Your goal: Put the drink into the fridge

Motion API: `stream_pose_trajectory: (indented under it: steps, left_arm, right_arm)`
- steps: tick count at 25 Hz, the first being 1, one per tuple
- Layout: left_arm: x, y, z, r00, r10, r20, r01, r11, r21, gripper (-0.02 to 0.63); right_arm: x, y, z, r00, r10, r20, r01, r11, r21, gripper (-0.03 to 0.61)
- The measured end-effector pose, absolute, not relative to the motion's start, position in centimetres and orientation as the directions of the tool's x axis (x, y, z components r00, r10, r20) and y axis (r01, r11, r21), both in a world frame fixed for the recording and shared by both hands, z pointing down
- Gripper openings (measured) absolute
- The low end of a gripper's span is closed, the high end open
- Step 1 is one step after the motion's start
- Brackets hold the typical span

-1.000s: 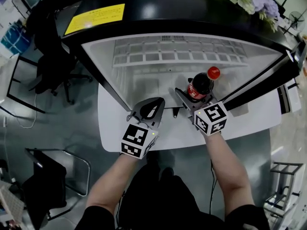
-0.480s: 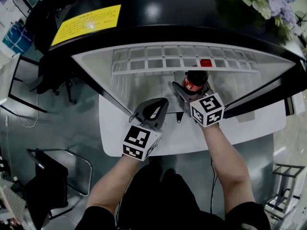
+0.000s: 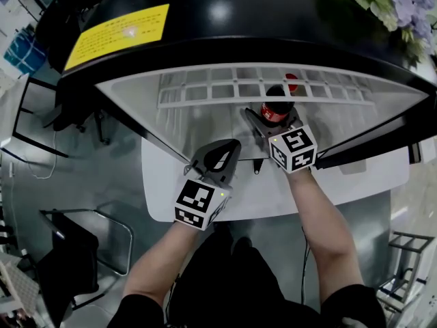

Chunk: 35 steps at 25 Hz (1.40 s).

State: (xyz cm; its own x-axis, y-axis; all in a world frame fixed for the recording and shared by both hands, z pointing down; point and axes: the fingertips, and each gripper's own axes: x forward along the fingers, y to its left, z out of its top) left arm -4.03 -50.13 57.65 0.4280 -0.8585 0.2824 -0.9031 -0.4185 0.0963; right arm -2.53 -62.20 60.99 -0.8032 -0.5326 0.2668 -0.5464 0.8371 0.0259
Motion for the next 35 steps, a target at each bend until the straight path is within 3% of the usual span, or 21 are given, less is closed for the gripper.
stream_pose_trajectory:
  steps: [8,19,24,30,35]
  left_arm:
    - [-3.3,-49.1,57.3,0.432,-0.85,0.3,-0.902,-0.416,0.119,0.014]
    - [-2.4,-47.8,55.2,0.416,-0.856,0.306,-0.909,-0.398,0.122,0.014]
    - [-2.0,-46.3,53.7,0.394,-0.864,0.314,-0.918,-0.387,0.09,0.014]
    - [-0.5,-43.9,50.5,0.381,-0.874,0.301,-0.924,-0.375,0.079,0.013]
    - [1.5,-41.1,47.1,0.384,-0.878,0.287,-0.922,-0.381,0.068,0.013]
  right_arm:
    - [-0.8,-61.8,61.8,-0.791,-0.534,0.299,-0.569,0.821,-0.038,0.37]
    - [2.6,-59.1,60.3,-0.753,-0.565,0.339,-0.625,0.774,-0.098,0.368]
    - [5.0,-56.6,58.9,-0.738,-0.58,0.345,-0.652,0.746,-0.138,0.333]
    - [7.3,-51.7,54.9,-0.758,-0.585,0.288,-0.639,0.755,-0.148,0.209]
    - [9.2,-46.9,50.5,-0.789,-0.565,0.242,-0.605,0.783,-0.143,0.167]
